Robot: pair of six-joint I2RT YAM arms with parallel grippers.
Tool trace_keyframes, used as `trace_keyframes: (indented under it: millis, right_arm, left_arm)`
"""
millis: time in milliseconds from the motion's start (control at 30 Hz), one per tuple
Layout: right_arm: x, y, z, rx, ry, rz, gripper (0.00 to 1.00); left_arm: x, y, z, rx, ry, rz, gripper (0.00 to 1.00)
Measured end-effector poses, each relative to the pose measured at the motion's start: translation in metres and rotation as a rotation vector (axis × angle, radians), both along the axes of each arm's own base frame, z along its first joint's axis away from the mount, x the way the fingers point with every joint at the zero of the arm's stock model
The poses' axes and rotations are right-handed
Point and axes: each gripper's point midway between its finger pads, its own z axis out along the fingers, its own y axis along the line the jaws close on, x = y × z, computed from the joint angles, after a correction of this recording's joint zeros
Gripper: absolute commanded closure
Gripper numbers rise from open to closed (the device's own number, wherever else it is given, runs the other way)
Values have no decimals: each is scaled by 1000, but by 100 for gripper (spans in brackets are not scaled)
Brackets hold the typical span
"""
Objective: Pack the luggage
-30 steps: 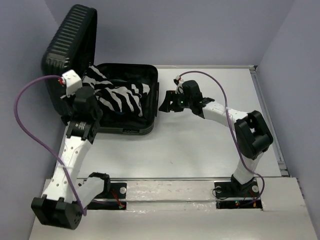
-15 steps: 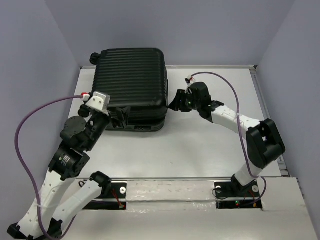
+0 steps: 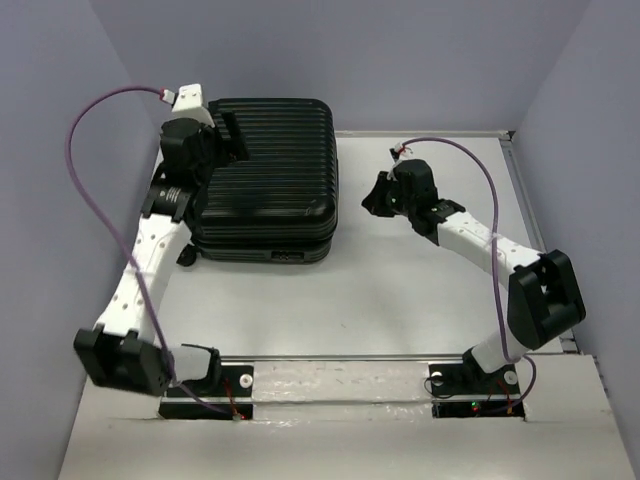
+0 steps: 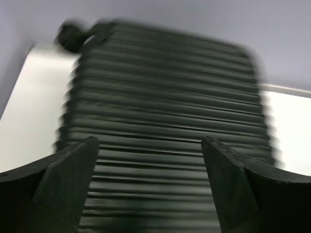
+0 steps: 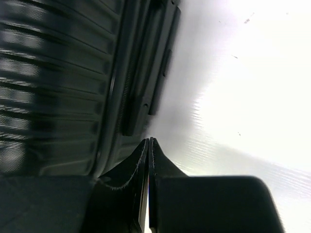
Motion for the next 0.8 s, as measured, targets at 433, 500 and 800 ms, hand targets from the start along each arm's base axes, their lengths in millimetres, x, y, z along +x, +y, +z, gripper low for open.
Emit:
trace_keyframes:
  millis: [433,500,800]
  right_arm:
    - [12,2,-33,-91,54,23,93]
    - [17,4,-30,-91,47,25,93]
    - [39,14,-28,-108,32,37,93]
  left_arm:
    - [56,234,-123,-226,237,658,11]
    - [58,252,-139,-234,258,701,15]
    - [62,227,-325,-191,700,627,14]
